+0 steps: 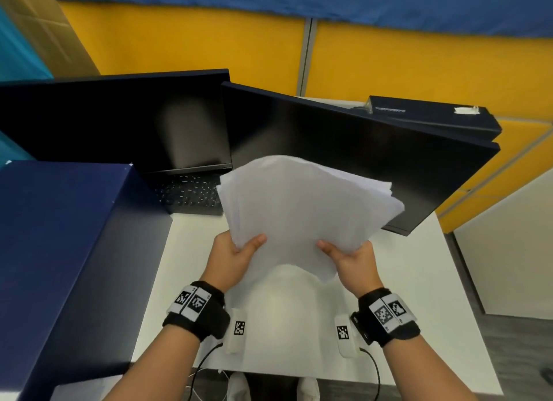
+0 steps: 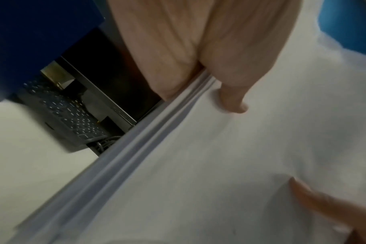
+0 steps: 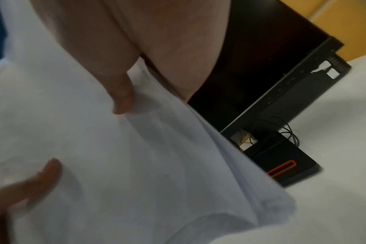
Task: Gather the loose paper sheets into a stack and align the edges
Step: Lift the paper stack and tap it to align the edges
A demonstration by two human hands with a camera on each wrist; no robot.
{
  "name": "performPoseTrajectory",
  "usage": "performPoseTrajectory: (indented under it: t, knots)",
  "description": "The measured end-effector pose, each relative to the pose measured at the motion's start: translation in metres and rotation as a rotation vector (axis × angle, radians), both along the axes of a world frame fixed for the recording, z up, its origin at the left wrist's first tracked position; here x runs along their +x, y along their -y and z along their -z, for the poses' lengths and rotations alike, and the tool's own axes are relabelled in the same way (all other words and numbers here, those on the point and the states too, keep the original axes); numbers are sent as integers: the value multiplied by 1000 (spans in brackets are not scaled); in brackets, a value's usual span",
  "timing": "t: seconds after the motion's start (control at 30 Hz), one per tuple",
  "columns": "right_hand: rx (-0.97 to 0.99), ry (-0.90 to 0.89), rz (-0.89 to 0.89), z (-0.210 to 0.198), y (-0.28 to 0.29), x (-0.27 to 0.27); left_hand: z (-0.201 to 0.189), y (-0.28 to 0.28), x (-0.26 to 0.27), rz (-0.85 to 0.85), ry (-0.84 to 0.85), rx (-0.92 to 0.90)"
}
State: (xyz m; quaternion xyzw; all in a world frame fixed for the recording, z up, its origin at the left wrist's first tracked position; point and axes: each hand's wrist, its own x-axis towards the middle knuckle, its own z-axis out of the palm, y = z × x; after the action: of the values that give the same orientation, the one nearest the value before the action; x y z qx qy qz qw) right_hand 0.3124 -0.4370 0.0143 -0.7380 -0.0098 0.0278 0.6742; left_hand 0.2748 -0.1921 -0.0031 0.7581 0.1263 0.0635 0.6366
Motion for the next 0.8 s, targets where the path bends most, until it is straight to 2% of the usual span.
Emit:
performPoseTrajectory:
  t: [0.17,0.3,0.37,0.5,0.6,0.73,0.8]
  knots:
    - [-40,96,18,8,1,0,8,5,-3,-42,19,-45]
    - [-77,-133,-40,37,8,2,36,0,-1,-25,-93,-45]
    - [-84,-189,-15,41,8,7,43,1,8,-15,-140,-21]
    - [-5,-102,85,25,2,13,26,9,18,-63,-70,-17]
    - [-1,-23,89,21,5,9,23,8,14,-89,-19,-52]
    - [-66,-171,-4,39,11,15,43,8,9,-2,-138,28]
    - [-64,-201,1,37,13,21,43,7,14,-4,-146,22]
